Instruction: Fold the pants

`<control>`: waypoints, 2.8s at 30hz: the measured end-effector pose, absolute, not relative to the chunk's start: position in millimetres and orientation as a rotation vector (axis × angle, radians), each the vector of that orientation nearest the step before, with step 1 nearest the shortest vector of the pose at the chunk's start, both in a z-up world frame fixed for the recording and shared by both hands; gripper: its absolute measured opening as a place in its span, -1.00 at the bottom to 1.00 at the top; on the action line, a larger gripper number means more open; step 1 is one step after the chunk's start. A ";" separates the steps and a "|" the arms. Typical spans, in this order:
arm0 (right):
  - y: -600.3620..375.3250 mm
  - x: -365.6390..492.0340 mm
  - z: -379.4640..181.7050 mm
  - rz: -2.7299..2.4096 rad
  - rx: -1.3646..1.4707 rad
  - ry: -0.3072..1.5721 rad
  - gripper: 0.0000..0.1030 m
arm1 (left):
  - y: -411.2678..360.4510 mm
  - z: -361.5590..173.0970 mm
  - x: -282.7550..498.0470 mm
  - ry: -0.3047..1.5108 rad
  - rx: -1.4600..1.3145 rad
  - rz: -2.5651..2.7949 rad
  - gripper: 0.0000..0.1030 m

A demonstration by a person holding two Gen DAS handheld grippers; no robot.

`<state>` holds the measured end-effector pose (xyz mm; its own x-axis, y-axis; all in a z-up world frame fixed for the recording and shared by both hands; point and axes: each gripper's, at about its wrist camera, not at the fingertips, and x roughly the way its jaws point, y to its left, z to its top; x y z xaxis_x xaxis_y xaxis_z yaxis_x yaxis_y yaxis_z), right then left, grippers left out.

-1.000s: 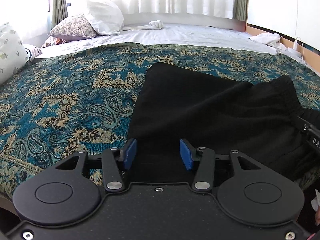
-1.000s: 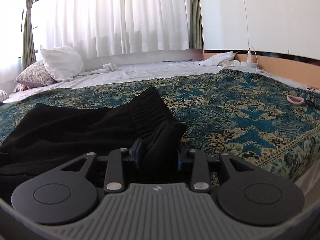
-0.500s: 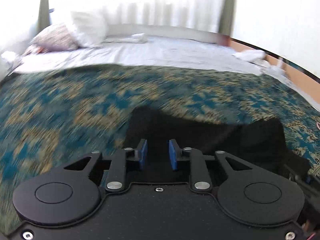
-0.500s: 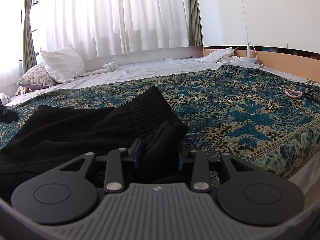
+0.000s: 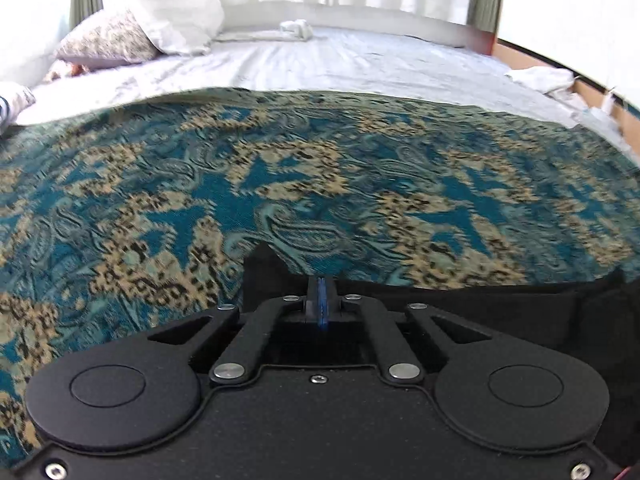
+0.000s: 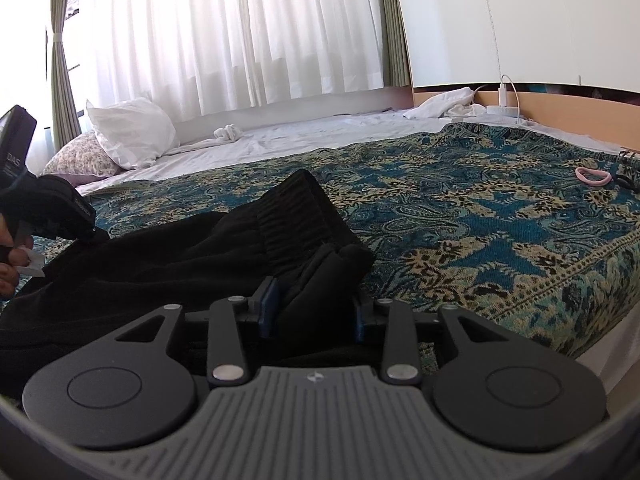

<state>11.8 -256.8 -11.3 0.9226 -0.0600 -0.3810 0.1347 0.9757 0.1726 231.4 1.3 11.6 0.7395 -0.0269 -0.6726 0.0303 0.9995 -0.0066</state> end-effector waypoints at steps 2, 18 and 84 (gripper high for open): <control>-258.0 9.5 -7.6 -0.095 0.183 0.383 0.11 | -0.2 10.2 233.1 0.731 0.028 -0.023 -0.92; -320.6 113.0 24.1 0.153 0.186 0.528 1.00 | 48.8 30.0 195.2 0.769 -0.130 -0.103 0.61; -315.7 191.0 6.8 0.420 0.392 0.756 -0.30 | 45.7 17.4 203.3 0.729 -0.123 -0.222 -0.62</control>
<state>191.0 -315.7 6.8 0.6535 0.4967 -0.5711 -0.2220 0.8472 0.4827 203.3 45.7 17.4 0.7236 -0.2434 -0.6459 0.1582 0.9693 -0.1881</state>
